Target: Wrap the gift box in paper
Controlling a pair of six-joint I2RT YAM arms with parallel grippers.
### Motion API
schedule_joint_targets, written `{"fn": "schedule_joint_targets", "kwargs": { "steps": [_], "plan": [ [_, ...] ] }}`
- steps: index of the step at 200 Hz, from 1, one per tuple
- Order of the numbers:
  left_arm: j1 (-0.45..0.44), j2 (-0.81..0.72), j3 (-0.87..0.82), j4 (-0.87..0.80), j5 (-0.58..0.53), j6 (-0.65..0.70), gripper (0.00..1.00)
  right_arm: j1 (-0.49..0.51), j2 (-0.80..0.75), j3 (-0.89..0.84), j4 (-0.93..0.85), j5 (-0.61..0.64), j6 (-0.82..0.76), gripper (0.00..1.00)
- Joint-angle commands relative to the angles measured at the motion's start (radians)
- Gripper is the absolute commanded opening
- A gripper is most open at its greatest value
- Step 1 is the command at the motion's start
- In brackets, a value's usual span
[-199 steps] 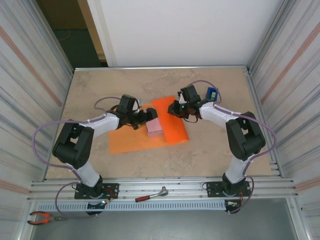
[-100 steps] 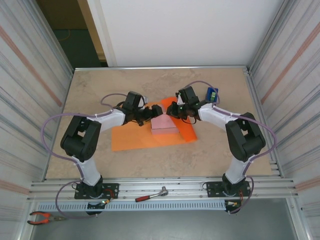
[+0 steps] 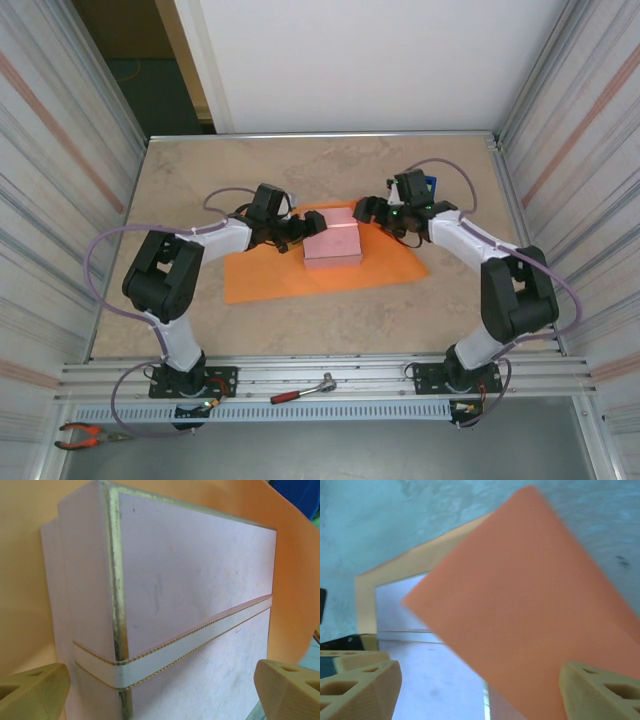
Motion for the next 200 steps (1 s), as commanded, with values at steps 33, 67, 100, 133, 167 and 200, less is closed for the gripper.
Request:
{"fn": "schedule_joint_targets", "kwargs": {
  "steps": [33, 67, 100, 133, 167, 200],
  "plan": [
    [-0.005, 0.025, 0.011, 0.02, 0.035, 0.034, 0.95, -0.068, -0.099, -0.133, -0.111, 0.022, -0.125, 0.82],
    [-0.005, 0.029, 0.008, 0.028, 0.044, 0.035, 0.95, -0.176, -0.13, -0.206, -0.103, 0.044, -0.168, 0.82],
    [-0.005, 0.033, 0.013, 0.028, 0.047, 0.034, 0.95, -0.313, -0.146, -0.262, -0.077, 0.002, -0.186, 0.85],
    [-0.003, 0.037, 0.008, 0.038, 0.05, 0.028, 0.95, -0.385, -0.177, -0.304, -0.08, -0.001, -0.16, 0.84],
    [-0.005, 0.04, 0.007, 0.04, 0.051, 0.028, 0.95, -0.384, -0.156, -0.362, -0.042, 0.002, -0.127, 0.8],
    [-0.005, 0.038, 0.002, 0.042, 0.051, 0.027, 0.95, -0.346, -0.139, -0.403, -0.006, -0.01, -0.109, 0.74]
  ]
}}
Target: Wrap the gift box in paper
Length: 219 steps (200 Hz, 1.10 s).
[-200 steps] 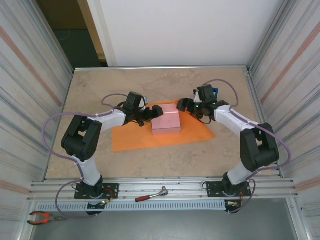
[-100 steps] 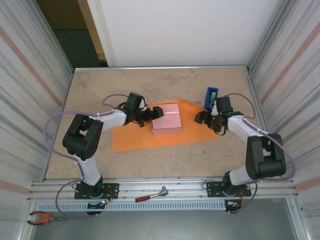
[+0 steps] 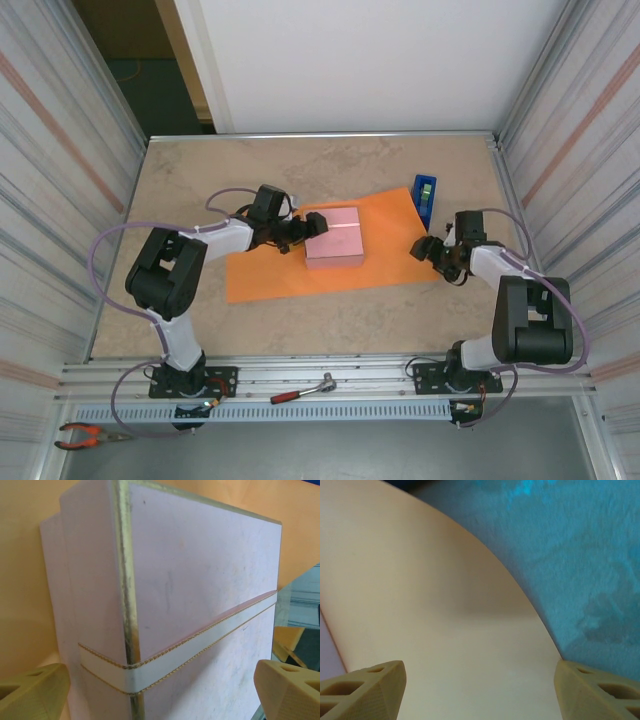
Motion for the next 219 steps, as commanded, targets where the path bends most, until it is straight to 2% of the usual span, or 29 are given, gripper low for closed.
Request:
{"fn": "schedule_joint_targets", "kwargs": {
  "steps": [1, 25, 41, 56, 76, 129, 159, 219],
  "plan": [
    [-0.005, 0.015, 0.002, 0.017, 0.023, 0.012, 0.95, 0.034, 0.008, -0.025, 0.027, -0.013, 0.025, 0.74],
    [-0.004, 0.014, 0.002, 0.018, 0.021, 0.011, 0.95, 0.086, 0.005, -0.036, 0.044, -0.016, 0.038, 0.68],
    [-0.003, 0.013, 0.002, 0.018, 0.023, 0.011, 0.95, 0.11, -0.006, -0.031, 0.037, 0.021, 0.04, 0.7],
    [-0.003, 0.011, 0.0, 0.016, 0.022, 0.014, 0.95, 0.093, -0.028, -0.021, 0.032, 0.041, 0.032, 0.73],
    [-0.003, 0.012, -0.005, 0.019, 0.021, 0.013, 0.95, 0.055, -0.028, 0.016, 0.032, 0.0, 0.026, 0.75],
    [0.0, 0.01, -0.016, 0.028, 0.023, 0.009, 0.95, -0.007, -0.02, 0.117, 0.03, 0.032, 0.0, 0.83],
    [-0.001, 0.008, -0.013, 0.026, 0.022, 0.009, 0.95, -0.019, 0.011, 0.13, 0.065, 0.028, -0.015, 0.84],
    [-0.002, 0.011, -0.015, 0.029, 0.026, 0.008, 0.95, -0.041, 0.083, 0.088, 0.209, -0.098, -0.052, 0.82]
  ]
}}
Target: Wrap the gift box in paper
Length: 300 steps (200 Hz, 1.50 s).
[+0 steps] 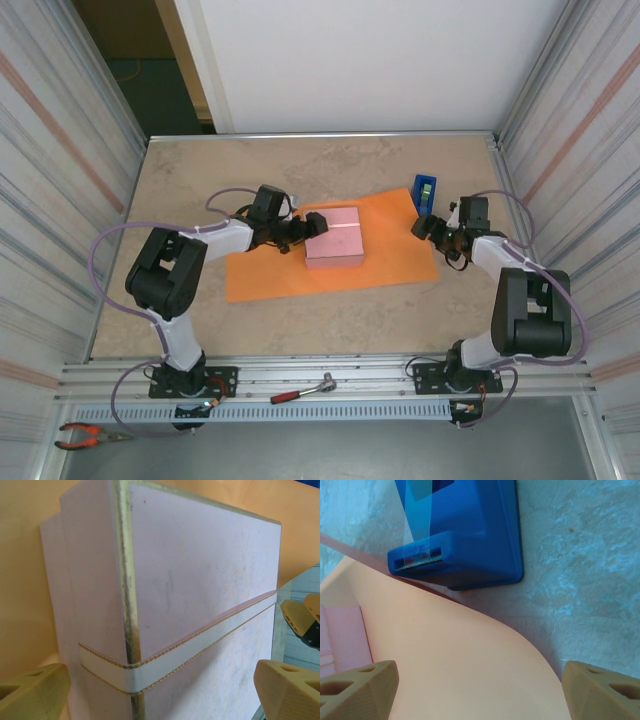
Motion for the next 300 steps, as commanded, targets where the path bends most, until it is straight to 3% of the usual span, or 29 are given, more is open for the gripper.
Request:
{"fn": "schedule_joint_targets", "kwargs": {
  "steps": [1, 68, 111, 144, 160, 219, 300],
  "plan": [
    [-0.002, 0.012, -0.011, 0.023, 0.026, 0.007, 0.95, -0.014, 0.029, -0.009, 0.07, -0.072, -0.036, 0.82],
    [-0.002, 0.014, -0.015, 0.037, 0.028, -0.002, 0.95, -0.002, 0.159, 0.072, 0.013, -0.155, -0.053, 0.78],
    [-0.002, 0.014, -0.012, 0.04, 0.032, -0.008, 0.95, 0.005, 0.143, 0.066, -0.025, -0.142, -0.065, 0.66],
    [-0.002, 0.014, -0.015, 0.043, 0.034, -0.006, 0.95, -0.023, 0.077, 0.039, -0.015, -0.095, -0.058, 0.7],
    [-0.002, 0.015, -0.018, 0.045, 0.035, -0.006, 0.95, -0.036, 0.067, 0.048, -0.02, -0.071, -0.056, 0.78],
    [-0.002, 0.018, -0.022, 0.048, 0.035, -0.008, 0.95, -0.036, 0.195, 0.146, -0.032, -0.148, -0.06, 0.84],
    [-0.002, 0.015, -0.02, 0.049, 0.037, -0.009, 0.95, 0.002, 0.212, 0.122, -0.049, -0.177, -0.074, 0.68]
  ]
}}
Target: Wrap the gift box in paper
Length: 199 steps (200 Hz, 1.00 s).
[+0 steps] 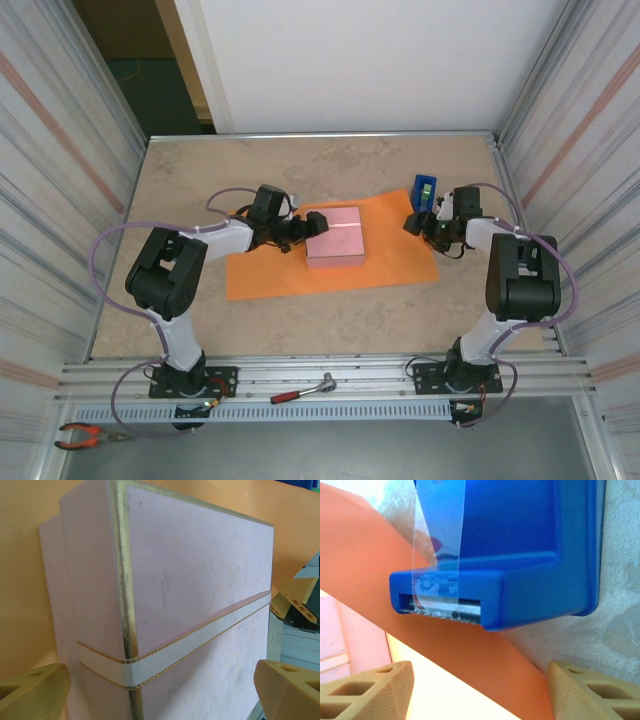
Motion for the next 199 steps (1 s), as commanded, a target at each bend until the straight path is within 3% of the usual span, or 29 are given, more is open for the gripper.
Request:
{"fn": "schedule_joint_targets", "kwargs": {
  "steps": [1, 51, 103, 122, 171, 199],
  "plan": [
    [-0.002, 0.014, -0.015, 0.025, 0.029, -0.008, 0.95, -0.004, -0.01, -0.025, -0.024, -0.009, -0.022, 0.68],
    [-0.003, 0.015, -0.016, 0.035, 0.032, -0.013, 0.95, -0.029, -0.018, -0.035, -0.073, 0.041, -0.013, 0.68],
    [-0.002, 0.009, -0.018, 0.035, 0.032, -0.012, 0.95, -0.027, -0.025, -0.039, -0.084, 0.04, -0.02, 0.56],
    [-0.002, 0.009, -0.022, 0.036, 0.032, -0.012, 0.95, -0.027, -0.049, -0.046, -0.093, 0.04, -0.021, 0.47],
    [0.001, 0.009, -0.023, 0.037, 0.035, -0.007, 0.95, 0.021, -0.121, -0.013, -0.142, 0.04, -0.012, 0.07],
    [0.003, 0.009, -0.027, 0.041, 0.038, -0.006, 0.95, 0.081, -0.15, 0.044, -0.199, 0.045, -0.004, 0.02]
  ]
}}
